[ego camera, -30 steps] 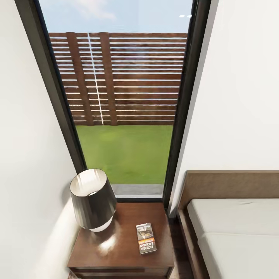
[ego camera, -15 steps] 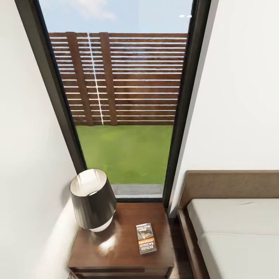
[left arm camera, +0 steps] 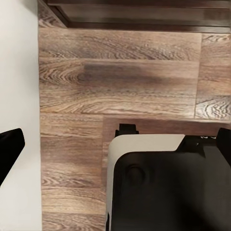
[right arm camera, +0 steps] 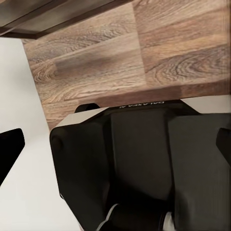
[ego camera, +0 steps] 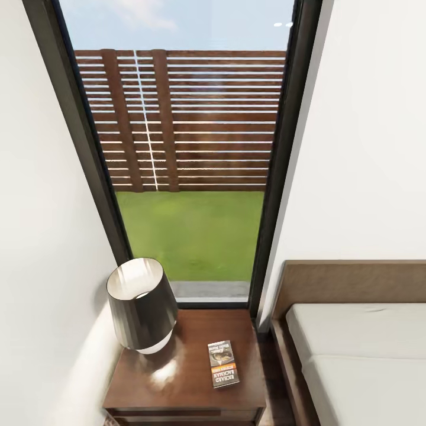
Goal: In the bedroom, move the book from the bed onto either nightstand, and place the two sandals side by side next to the bed.
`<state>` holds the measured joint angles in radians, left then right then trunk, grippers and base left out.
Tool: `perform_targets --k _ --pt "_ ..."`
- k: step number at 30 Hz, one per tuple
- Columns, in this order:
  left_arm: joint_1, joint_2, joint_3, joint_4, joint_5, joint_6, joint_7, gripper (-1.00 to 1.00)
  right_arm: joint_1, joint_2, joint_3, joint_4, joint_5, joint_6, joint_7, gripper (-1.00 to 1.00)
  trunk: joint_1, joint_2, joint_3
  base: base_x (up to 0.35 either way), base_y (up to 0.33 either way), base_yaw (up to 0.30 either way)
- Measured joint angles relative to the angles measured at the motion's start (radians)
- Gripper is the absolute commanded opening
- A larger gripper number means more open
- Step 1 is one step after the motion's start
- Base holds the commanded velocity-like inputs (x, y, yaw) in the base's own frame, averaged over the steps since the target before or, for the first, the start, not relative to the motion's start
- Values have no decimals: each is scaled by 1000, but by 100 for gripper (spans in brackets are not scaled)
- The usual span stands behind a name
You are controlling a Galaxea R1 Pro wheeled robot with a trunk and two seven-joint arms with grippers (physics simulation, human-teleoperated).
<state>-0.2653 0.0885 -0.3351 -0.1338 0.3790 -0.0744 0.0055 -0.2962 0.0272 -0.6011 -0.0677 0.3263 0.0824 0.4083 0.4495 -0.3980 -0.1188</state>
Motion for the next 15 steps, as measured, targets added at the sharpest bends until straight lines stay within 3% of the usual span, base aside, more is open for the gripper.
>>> perform_targets --k 15 --pt "1 0 0 0 0 -1 0 100 3 -12 1 2 1 0 0 100 0 0 0 0 0 0"
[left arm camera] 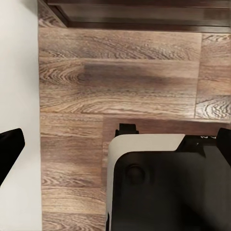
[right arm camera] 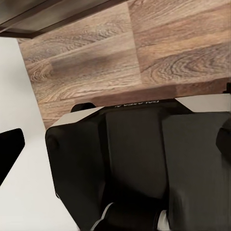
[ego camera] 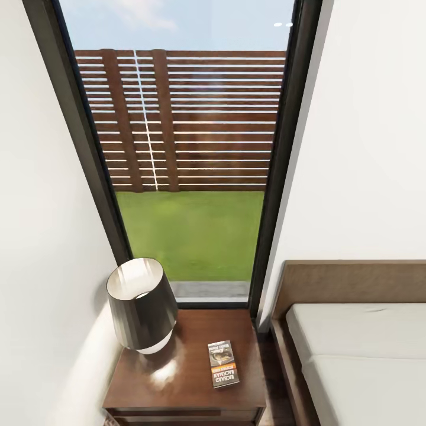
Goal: In the bedroom, move the book from the bed onto either nightstand, and place the two sandals side by side next to the bed.
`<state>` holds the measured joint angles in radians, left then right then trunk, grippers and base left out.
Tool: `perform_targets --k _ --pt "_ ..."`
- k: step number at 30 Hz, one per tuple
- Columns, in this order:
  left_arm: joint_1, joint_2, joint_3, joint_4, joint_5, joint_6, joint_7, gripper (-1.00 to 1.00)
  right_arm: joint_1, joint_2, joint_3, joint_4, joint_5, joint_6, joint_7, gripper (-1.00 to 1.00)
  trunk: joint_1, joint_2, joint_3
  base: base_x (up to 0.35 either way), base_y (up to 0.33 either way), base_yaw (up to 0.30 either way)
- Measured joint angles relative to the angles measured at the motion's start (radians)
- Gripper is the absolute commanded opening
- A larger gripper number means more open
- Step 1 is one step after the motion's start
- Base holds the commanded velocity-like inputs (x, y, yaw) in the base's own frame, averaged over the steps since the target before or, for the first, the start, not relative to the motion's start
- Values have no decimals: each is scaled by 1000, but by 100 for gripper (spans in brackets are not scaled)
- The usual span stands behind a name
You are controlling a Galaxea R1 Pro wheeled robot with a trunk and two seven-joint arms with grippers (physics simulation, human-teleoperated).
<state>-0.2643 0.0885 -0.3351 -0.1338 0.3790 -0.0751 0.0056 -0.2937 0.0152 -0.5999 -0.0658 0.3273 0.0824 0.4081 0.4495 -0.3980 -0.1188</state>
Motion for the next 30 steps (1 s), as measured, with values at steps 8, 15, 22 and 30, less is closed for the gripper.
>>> perform_targets --k 8,15,22,30 --pt "8 0 0 0 0 -5 0 100 24 -4 0 -2 0 0 0 100 0 0 0 0 0 0" --pt "12 0 0 0 0 -19 0 100 33 -6 1 -3 0 0 -1 100 0 0 0 0 0 0" --pt "13 0 0 0 0 -23 0 100 38 -11 1 -4 0 1 -2 100 0 0 0 0 0 0" --pt "14 0 0 0 0 -24 0 100 39 -13 1 -2 -1 2 -48 100 0 0 0 0 0 0"
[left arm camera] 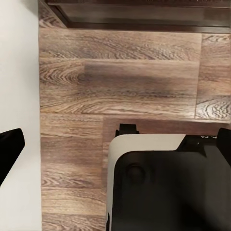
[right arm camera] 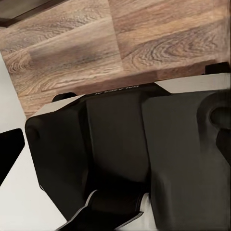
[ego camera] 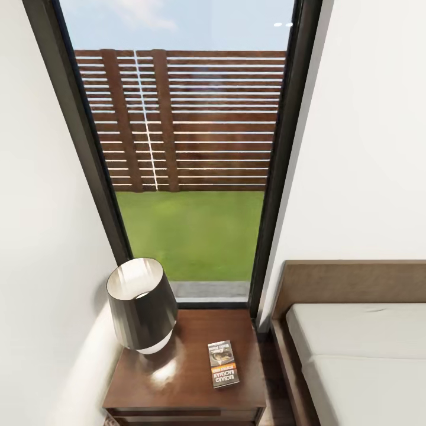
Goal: In the bedroom, move the book from the bed onto either nightstand, and place the two sandals side by side next to the bed.
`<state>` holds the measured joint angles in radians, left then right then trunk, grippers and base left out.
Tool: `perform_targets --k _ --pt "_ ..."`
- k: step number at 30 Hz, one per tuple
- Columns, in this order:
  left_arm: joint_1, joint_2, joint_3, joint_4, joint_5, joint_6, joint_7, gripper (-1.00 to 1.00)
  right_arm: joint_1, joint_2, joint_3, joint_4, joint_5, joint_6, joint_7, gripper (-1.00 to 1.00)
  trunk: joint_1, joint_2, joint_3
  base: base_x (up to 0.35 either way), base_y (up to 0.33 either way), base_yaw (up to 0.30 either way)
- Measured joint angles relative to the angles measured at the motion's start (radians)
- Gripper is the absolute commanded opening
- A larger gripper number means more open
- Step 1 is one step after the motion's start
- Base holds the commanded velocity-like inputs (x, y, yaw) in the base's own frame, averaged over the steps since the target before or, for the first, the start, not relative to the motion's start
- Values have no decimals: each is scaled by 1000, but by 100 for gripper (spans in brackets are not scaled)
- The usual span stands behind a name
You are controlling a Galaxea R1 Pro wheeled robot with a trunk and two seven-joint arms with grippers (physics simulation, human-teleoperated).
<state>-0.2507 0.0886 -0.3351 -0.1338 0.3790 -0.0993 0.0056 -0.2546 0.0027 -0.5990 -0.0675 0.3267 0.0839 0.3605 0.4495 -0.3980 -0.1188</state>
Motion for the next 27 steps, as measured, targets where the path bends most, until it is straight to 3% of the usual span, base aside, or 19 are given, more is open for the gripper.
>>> perform_targets --k 10,27 --pt "0 0 0 0 0 0 0 100 0 1 0 3 -1 0 -56 100 0 0 0 0 0 0" --pt "0 0 0 0 0 0 0 100 0 0 -1 5 -2 0 -66 100 0 0 0 0 0 0"
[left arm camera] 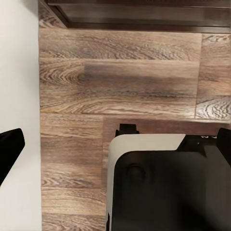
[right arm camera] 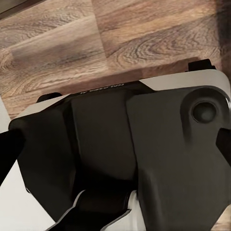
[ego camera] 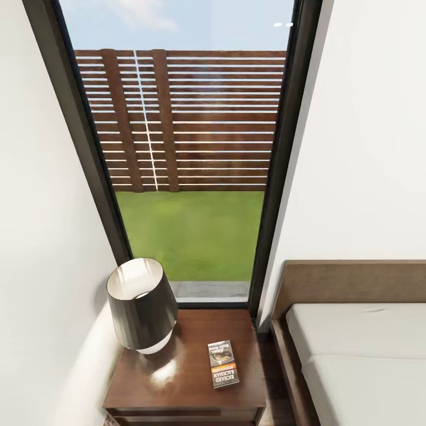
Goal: In the bedroom, move the book from the bed onto either nightstand, and place the two sandals side by side next to the bed.
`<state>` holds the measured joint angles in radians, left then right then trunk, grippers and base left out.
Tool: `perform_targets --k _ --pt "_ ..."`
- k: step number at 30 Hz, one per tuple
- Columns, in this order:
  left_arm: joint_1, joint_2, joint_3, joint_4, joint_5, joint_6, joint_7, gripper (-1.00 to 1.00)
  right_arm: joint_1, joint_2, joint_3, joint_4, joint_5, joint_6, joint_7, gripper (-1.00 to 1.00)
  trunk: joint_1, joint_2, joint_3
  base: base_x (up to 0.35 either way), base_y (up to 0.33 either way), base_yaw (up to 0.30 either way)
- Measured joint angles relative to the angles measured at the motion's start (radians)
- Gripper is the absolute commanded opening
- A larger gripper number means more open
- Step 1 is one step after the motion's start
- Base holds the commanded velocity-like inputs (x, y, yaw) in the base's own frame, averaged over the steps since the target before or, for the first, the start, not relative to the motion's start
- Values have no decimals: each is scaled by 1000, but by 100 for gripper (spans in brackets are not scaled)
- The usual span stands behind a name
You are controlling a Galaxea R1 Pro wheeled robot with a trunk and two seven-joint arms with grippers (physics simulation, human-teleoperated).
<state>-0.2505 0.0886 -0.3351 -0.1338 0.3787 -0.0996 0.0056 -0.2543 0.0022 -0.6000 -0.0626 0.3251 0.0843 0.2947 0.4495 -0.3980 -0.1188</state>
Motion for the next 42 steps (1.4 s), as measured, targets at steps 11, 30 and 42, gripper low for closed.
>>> perform_targets --k 11,30,42 --pt "0 0 -3 0 -1 2 -1 100 1 -1 0 2 0 0 0 100 0 0 0 0 0 0" --pt "1 -11 -6 0 -2 2 -2 100 26 -1 1 5 0 0 0 100 0 0 0 0 0 0" --pt "1 -10 -6 0 -2 2 -3 100 44 0 1 5 0 0 0 100 0 0 0 0 0 0"
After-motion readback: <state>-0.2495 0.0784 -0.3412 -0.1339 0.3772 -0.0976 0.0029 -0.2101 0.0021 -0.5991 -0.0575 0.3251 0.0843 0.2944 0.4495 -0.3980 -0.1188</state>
